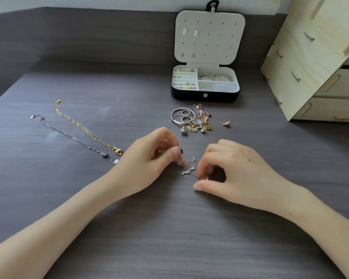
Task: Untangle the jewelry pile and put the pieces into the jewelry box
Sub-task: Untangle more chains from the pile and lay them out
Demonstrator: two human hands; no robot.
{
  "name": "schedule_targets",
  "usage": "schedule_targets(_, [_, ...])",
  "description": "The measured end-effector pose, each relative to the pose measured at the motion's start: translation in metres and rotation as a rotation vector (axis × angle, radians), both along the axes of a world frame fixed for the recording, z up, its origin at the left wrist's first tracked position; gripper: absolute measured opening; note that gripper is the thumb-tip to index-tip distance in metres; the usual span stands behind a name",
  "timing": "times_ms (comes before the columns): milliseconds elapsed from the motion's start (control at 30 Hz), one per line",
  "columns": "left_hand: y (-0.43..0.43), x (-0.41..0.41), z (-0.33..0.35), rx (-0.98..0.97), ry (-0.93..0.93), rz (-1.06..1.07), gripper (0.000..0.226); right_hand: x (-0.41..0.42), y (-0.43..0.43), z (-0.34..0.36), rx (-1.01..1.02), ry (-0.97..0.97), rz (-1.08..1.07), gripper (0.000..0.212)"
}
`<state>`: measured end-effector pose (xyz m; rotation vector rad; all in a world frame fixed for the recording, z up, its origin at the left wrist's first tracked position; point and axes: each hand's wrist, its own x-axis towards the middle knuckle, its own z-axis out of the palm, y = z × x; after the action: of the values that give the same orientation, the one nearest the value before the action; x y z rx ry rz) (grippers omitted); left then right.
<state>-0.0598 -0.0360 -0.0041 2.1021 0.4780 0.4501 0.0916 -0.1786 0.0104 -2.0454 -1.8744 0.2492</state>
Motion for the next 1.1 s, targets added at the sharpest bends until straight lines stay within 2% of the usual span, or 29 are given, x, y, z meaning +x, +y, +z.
schedule_targets(167, [0.001, -0.007, 0.005, 0.041, 0.042, -0.166, 0.005, 0.008, -0.002, 0.006, -0.101, -0.041, 0.036, 0.013])
schedule_targets(267, [0.002, -0.008, 0.005, 0.072, 0.036, -0.207, 0.009, 0.014, -0.002, 0.011, -0.123, 0.185, -0.007, 0.010])
schedule_targets(367, [0.003, -0.007, 0.003, 0.121, 0.034, -0.222, 0.009, 0.020, 0.004, 0.016, -0.015, 0.456, -0.100, 0.004])
schedule_targets(433, [0.006, -0.008, 0.002, 0.149, 0.039, -0.241, 0.003, 0.028, 0.015, 0.013, 0.083, 0.404, -0.168, 0.001])
schedule_targets(533, [0.010, -0.008, 0.000, 0.239, 0.007, -0.265, 0.015, 0.040, 0.030, 0.000, 0.120, 0.198, -0.239, 0.006])
schedule_targets(700, [0.020, -0.010, -0.003, 0.364, 0.016, -0.206, 0.015, 0.035, 0.026, -0.007, 0.190, -0.040, -0.225, 0.017])
schedule_targets(767, [0.024, -0.010, -0.005, 0.387, 0.032, -0.183, 0.014, 0.026, 0.019, 0.001, 0.165, -0.005, -0.173, 0.020])
schedule_targets(867, [0.025, -0.009, -0.007, 0.447, 0.018, -0.160, 0.015, 0.012, 0.010, 0.008, -0.040, 0.030, -0.087, 0.027])
schedule_targets(1000, [0.027, -0.010, -0.007, 0.540, -0.051, -0.165, 0.044, 0.004, 0.006, 0.007, -0.091, 0.003, -0.091, 0.014])
schedule_targets(1100, [0.026, -0.009, -0.009, 0.664, -0.019, -0.189, 0.055, 0.003, 0.005, 0.007, -0.109, -0.010, -0.114, 0.010])
